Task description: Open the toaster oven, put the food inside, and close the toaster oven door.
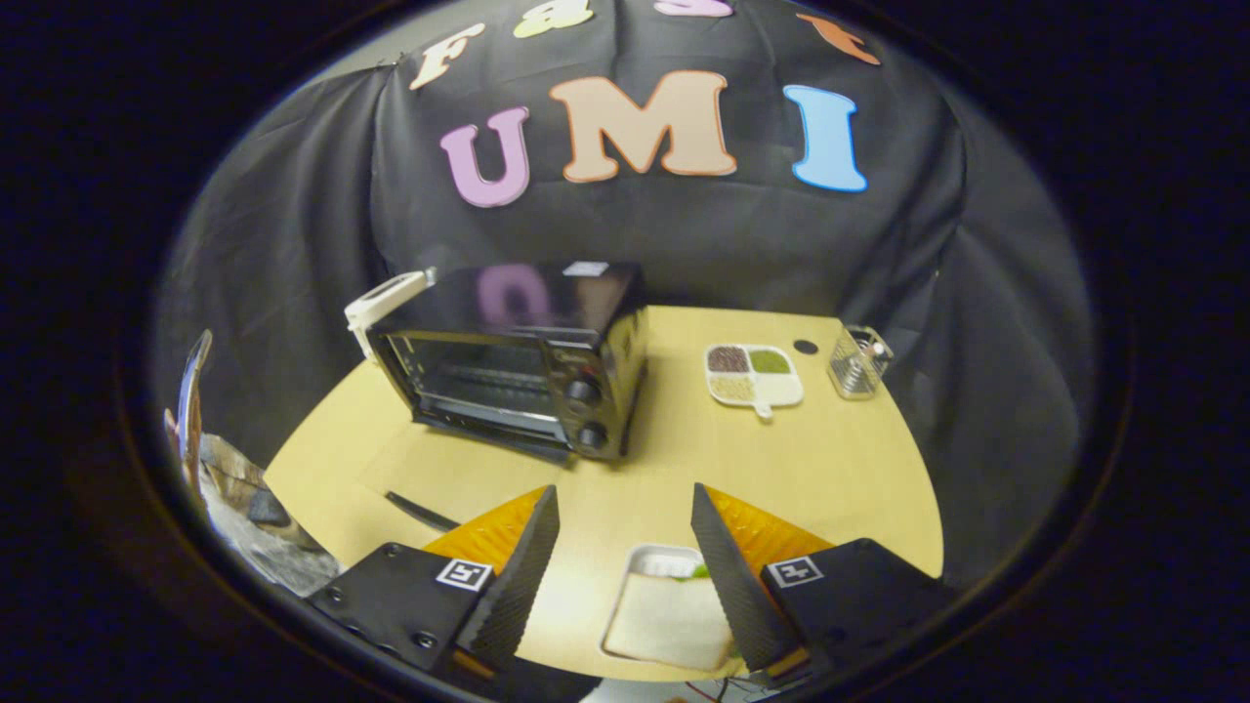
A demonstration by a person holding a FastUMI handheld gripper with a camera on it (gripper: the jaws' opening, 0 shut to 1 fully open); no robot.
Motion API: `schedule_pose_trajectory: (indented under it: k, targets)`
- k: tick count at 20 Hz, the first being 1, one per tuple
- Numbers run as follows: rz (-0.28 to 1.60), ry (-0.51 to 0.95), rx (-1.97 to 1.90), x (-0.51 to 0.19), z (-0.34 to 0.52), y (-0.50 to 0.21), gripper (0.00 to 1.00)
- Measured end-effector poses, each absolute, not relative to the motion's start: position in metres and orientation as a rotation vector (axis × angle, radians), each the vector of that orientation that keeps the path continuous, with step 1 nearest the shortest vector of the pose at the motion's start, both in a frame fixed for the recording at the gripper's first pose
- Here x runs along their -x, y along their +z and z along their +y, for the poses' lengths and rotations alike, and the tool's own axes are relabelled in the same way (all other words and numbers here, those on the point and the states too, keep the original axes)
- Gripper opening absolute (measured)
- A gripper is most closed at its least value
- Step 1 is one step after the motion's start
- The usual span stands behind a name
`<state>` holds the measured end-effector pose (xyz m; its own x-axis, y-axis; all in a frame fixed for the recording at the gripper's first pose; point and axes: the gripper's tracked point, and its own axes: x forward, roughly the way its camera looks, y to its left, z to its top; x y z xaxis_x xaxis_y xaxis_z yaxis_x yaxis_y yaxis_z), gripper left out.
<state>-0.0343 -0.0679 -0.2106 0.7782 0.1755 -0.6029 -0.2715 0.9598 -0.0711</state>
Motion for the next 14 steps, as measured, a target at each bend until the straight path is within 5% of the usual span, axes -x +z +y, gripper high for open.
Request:
schedule_pose_trajectory:
  k: [14]
  targets:
    - [0.919, 0.123, -0.022, 0.062, -0.158, -0.273, 0.89]
